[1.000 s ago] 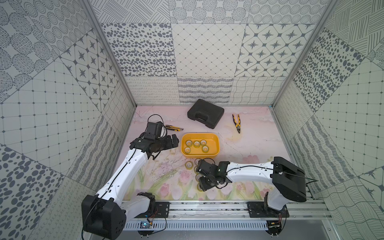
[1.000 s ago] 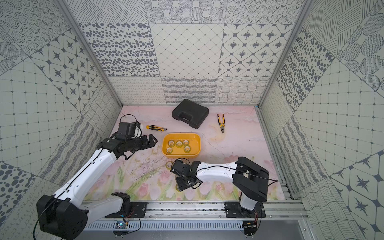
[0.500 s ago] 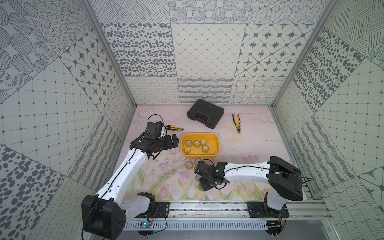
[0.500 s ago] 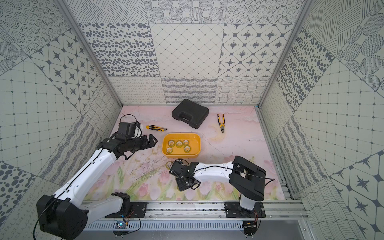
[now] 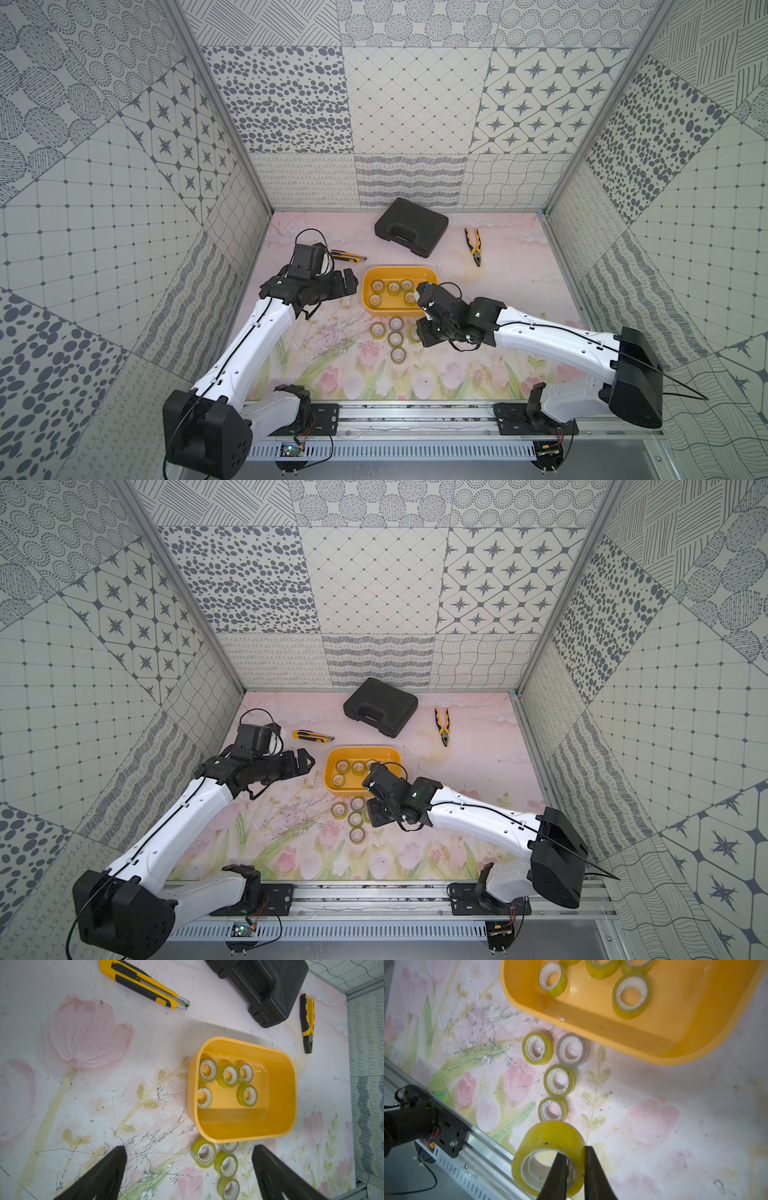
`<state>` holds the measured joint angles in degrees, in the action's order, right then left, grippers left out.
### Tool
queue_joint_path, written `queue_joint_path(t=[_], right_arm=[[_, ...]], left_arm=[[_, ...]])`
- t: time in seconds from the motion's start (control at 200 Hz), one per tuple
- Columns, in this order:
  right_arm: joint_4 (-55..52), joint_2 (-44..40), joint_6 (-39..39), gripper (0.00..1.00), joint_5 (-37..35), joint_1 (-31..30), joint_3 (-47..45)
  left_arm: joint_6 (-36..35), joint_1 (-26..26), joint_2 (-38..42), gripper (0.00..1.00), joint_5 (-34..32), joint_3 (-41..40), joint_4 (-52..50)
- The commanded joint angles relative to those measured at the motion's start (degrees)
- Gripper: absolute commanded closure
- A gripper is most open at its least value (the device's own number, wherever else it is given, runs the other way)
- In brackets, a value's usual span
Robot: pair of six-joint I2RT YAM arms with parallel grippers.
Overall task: Put the transparent tape into the storage box
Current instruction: Place the tape in the storage box.
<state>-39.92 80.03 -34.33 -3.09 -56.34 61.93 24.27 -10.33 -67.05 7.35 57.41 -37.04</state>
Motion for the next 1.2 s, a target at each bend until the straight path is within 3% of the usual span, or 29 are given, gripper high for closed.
queue_joint_path(t=[0.0,0.195,0.54,0.891,1.196], right_arm=[[-1.3,2.0,6.8,0.88,-1.0,4.0,5.3],[-1.5,11.9,11.6,0.89,-0.1,10.5,14.3],[-1.5,28.2,16.5,0.92,-3.1,16.1,23.9],[-1.2,37.9,18.0,0.92,-7.3,18.5,29.0],[-1.3,41.4,18.2,0.88,-11.5,18.7,31.4]], left_arm=[[-0.5,-0.1,0.3,0.01,1.1,0.1,-0.4],[-0.2,0.0,0.1,0.01,1.7,0.0,-0.3],[0.0,-0.1,0.2,0.01,2.4,0.0,-0.3],[0.2,-0.1,0.1,0.01,3.0,0.0,-0.1],[0.3,-0.1,0.0,0.01,3.2,0.0,-0.1]])
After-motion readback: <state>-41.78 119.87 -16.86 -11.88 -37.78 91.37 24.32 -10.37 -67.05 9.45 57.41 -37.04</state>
